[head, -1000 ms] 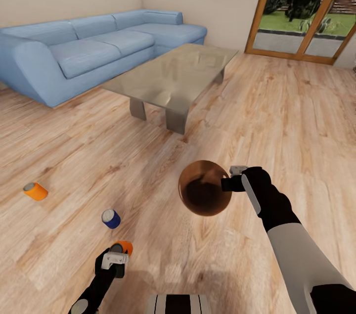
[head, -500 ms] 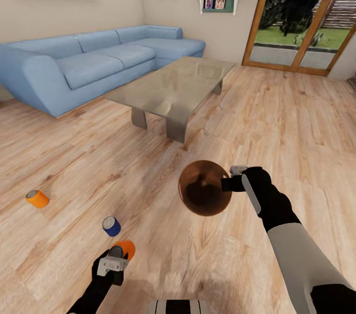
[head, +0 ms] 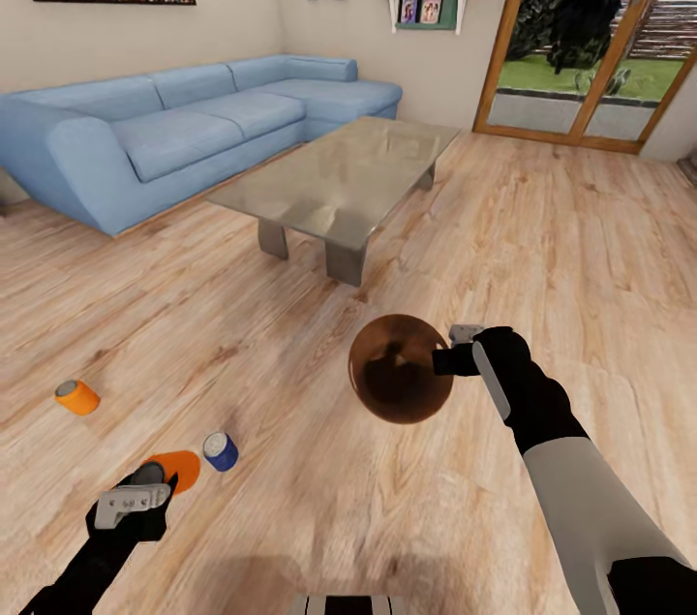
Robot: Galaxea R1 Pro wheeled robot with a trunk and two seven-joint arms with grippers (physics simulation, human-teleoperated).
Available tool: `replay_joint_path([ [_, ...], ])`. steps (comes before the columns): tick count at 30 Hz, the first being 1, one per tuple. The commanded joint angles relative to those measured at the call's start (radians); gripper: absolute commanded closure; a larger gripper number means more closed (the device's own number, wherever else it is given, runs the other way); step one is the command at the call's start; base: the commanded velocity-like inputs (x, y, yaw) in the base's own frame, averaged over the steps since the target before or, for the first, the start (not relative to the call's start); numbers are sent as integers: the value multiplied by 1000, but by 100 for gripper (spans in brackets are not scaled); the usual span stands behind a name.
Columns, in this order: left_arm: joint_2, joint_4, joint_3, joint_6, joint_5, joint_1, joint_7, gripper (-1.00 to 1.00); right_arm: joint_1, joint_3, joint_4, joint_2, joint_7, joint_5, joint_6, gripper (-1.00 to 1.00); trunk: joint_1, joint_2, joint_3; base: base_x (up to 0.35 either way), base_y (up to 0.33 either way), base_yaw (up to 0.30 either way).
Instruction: Put the three can of soda from the living room inside the tash can in the kitchen.
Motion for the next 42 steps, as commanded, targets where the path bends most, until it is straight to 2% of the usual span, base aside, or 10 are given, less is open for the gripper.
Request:
replay_joint_path([
  [1, 1, -2, 2, 21, 0, -12, -1, 100, 0, 0, 0, 0, 6, -25, 0, 100, -4, 7, 3, 0, 0, 0],
  [6, 13, -7, 5, 234, 0, -215, -4, 100, 0, 0, 0, 0, 7, -27, 0, 100, -23, 42, 19, 0, 0, 0],
  [11, 24, -7, 1, 534, -1, -553, -7, 100, 0, 0, 0, 0, 7, -27, 0, 100, -42, 77, 35, 0, 0, 0],
  [20, 21, -5, -2, 898, 0, -1000, -25, 100, 0, 0, 8, 1, 10, -27, 0, 100, -77, 140, 63, 0, 0, 0],
  [23, 19, -3, -7, 941, -3, -1081, -50, 100, 0, 0, 10, 0, 11, -27, 0, 100, -88, 161, 72, 0, 0, 0],
  [29, -15, 80, -184, 947, -6, -1231, -85, 100, 0, 0, 13, 0, 15, -28, 0, 100, -88, 161, 72, 0, 0, 0],
  [31, -62, 198, -301, 947, -6, -1303, -133, 100, 0, 0, 14, 0, 17, -31, 0, 100, -88, 161, 72, 0, 0, 0],
  [34, -84, 290, -361, 947, -6, -1361, -198, 100, 0, -2, 15, -1, 19, -32, 0, 100, -88, 161, 72, 0, 0, 0],
  [38, -158, 541, -565, 947, -11, -1469, -478, 100, -1, -1, 14, -35, 89, -32, 0, 100, -88, 161, 72, 0, 0, 0],
  [42, -184, 639, -625, 947, -13, -1541, -611, 100, -1, 1, 14, -61, 110, -33, 0, 100, -88, 161, 72, 0, 0, 0],
])
